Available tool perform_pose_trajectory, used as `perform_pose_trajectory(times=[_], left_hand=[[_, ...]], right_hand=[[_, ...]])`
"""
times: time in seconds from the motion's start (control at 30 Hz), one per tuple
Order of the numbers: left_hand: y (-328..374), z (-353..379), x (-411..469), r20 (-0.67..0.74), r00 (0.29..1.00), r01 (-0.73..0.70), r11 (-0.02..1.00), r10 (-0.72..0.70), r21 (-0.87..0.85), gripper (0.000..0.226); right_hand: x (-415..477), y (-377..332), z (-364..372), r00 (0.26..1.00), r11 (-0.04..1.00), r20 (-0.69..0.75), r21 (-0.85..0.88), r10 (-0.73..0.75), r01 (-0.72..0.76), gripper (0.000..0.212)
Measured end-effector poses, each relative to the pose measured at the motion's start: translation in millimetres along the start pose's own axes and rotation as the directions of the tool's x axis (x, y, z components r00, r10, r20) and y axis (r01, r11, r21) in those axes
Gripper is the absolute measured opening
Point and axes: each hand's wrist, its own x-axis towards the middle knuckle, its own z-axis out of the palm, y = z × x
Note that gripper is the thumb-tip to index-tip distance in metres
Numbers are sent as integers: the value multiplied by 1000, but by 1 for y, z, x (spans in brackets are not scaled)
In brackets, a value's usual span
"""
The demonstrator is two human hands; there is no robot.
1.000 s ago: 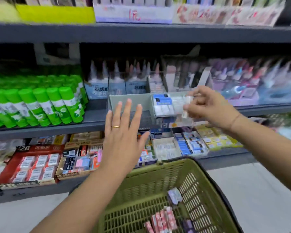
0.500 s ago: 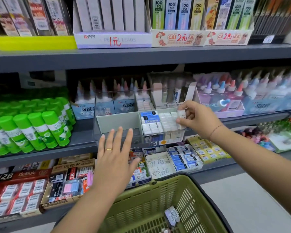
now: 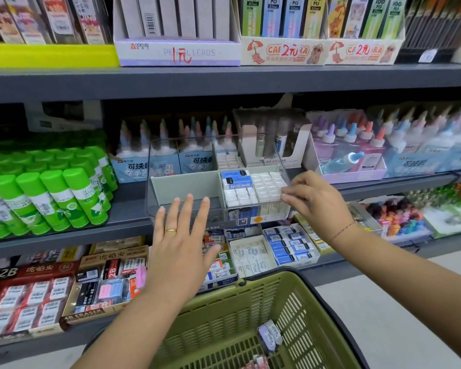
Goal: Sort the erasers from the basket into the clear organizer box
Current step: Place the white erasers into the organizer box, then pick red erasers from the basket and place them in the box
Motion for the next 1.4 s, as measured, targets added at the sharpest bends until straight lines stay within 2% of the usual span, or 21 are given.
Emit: perform_pose_trajectory(times=[0.1,0.2,0.27,0.37,0.43,0.47,0.5,0.53,0.57,0.6,0.67,0.73,0.77,0.83,0.9,1.0,1.13,1.27,1.4], left_hand=[[1,-1,1,14,1000,1,1000,-1,24,80],[0,1,1,13,1000,5,999,-5,40,80],[1,0,2,-1,1000,0,999,0,39,79],[2,-2,-2,-78,997,10,1000,-9,4,73],[-2,3,-18,-168,986,3,999,-9,-40,64],[-6,9,-31,-185,983,5,999,-12,-41,61],[-13,17,-46,-169,985,26,999,-31,-34,60],[-22,25,-63,-127,989,72,997,-74,-22,58],[-33,33,-79,-67,988,141,990,-141,-2,56],[-44,39,-95,9,974,225,974,-225,28,58],[-67,49,-125,189,894,385,912,-406,140,67],[-84,57,-149,318,787,473,848,-528,238,73],[-90,61,-158,355,755,502,834,-551,227,74],[-94,66,-168,391,733,561,820,-557,116,75],[-94,71,-171,378,744,578,814,-551,51,74],[-95,77,-171,351,763,567,823,-543,42,74],[-96,79,-174,349,759,576,817,-549,32,73],[-98,79,-176,341,765,568,822,-547,44,72],[-99,84,-177,331,771,565,824,-544,39,72]], right_hand=[[-13,-2,5,999,999,-32,-43,-22,20,25],[-19,-1,5,1000,999,7,-53,-5,5,37],[-19,-2,3,1000,997,10,-79,19,-19,37],[-26,-10,-1,998,993,-69,-121,-9,1,43],[-42,-23,2,990,997,-121,-30,-68,65,43],[-54,-30,10,993,996,-83,36,-81,84,41],[-69,-38,21,997,993,26,90,-78,75,40],[-87,-44,35,978,993,200,116,-55,32,40],[-108,-48,52,917,994,400,102,-12,-32,42],[-131,-49,71,814,992,579,62,52,-107,46],[-175,-45,106,574,951,790,-34,214,-308,63],[-211,-42,133,372,828,847,-132,381,-545,83],[-225,-43,144,299,757,848,-168,438,-632,90],[-246,-50,165,212,656,837,-211,504,-725,103],[-258,-60,184,156,602,817,-265,555,-754,117],[-265,-75,206,160,617,772,-345,615,-708,118],[-270,-79,220,188,580,698,-381,691,-720,93],[-272,-72,220,225,590,698,-337,680,-734,80],[-272,-70,217,213,611,706,-374,676,-698,95]])
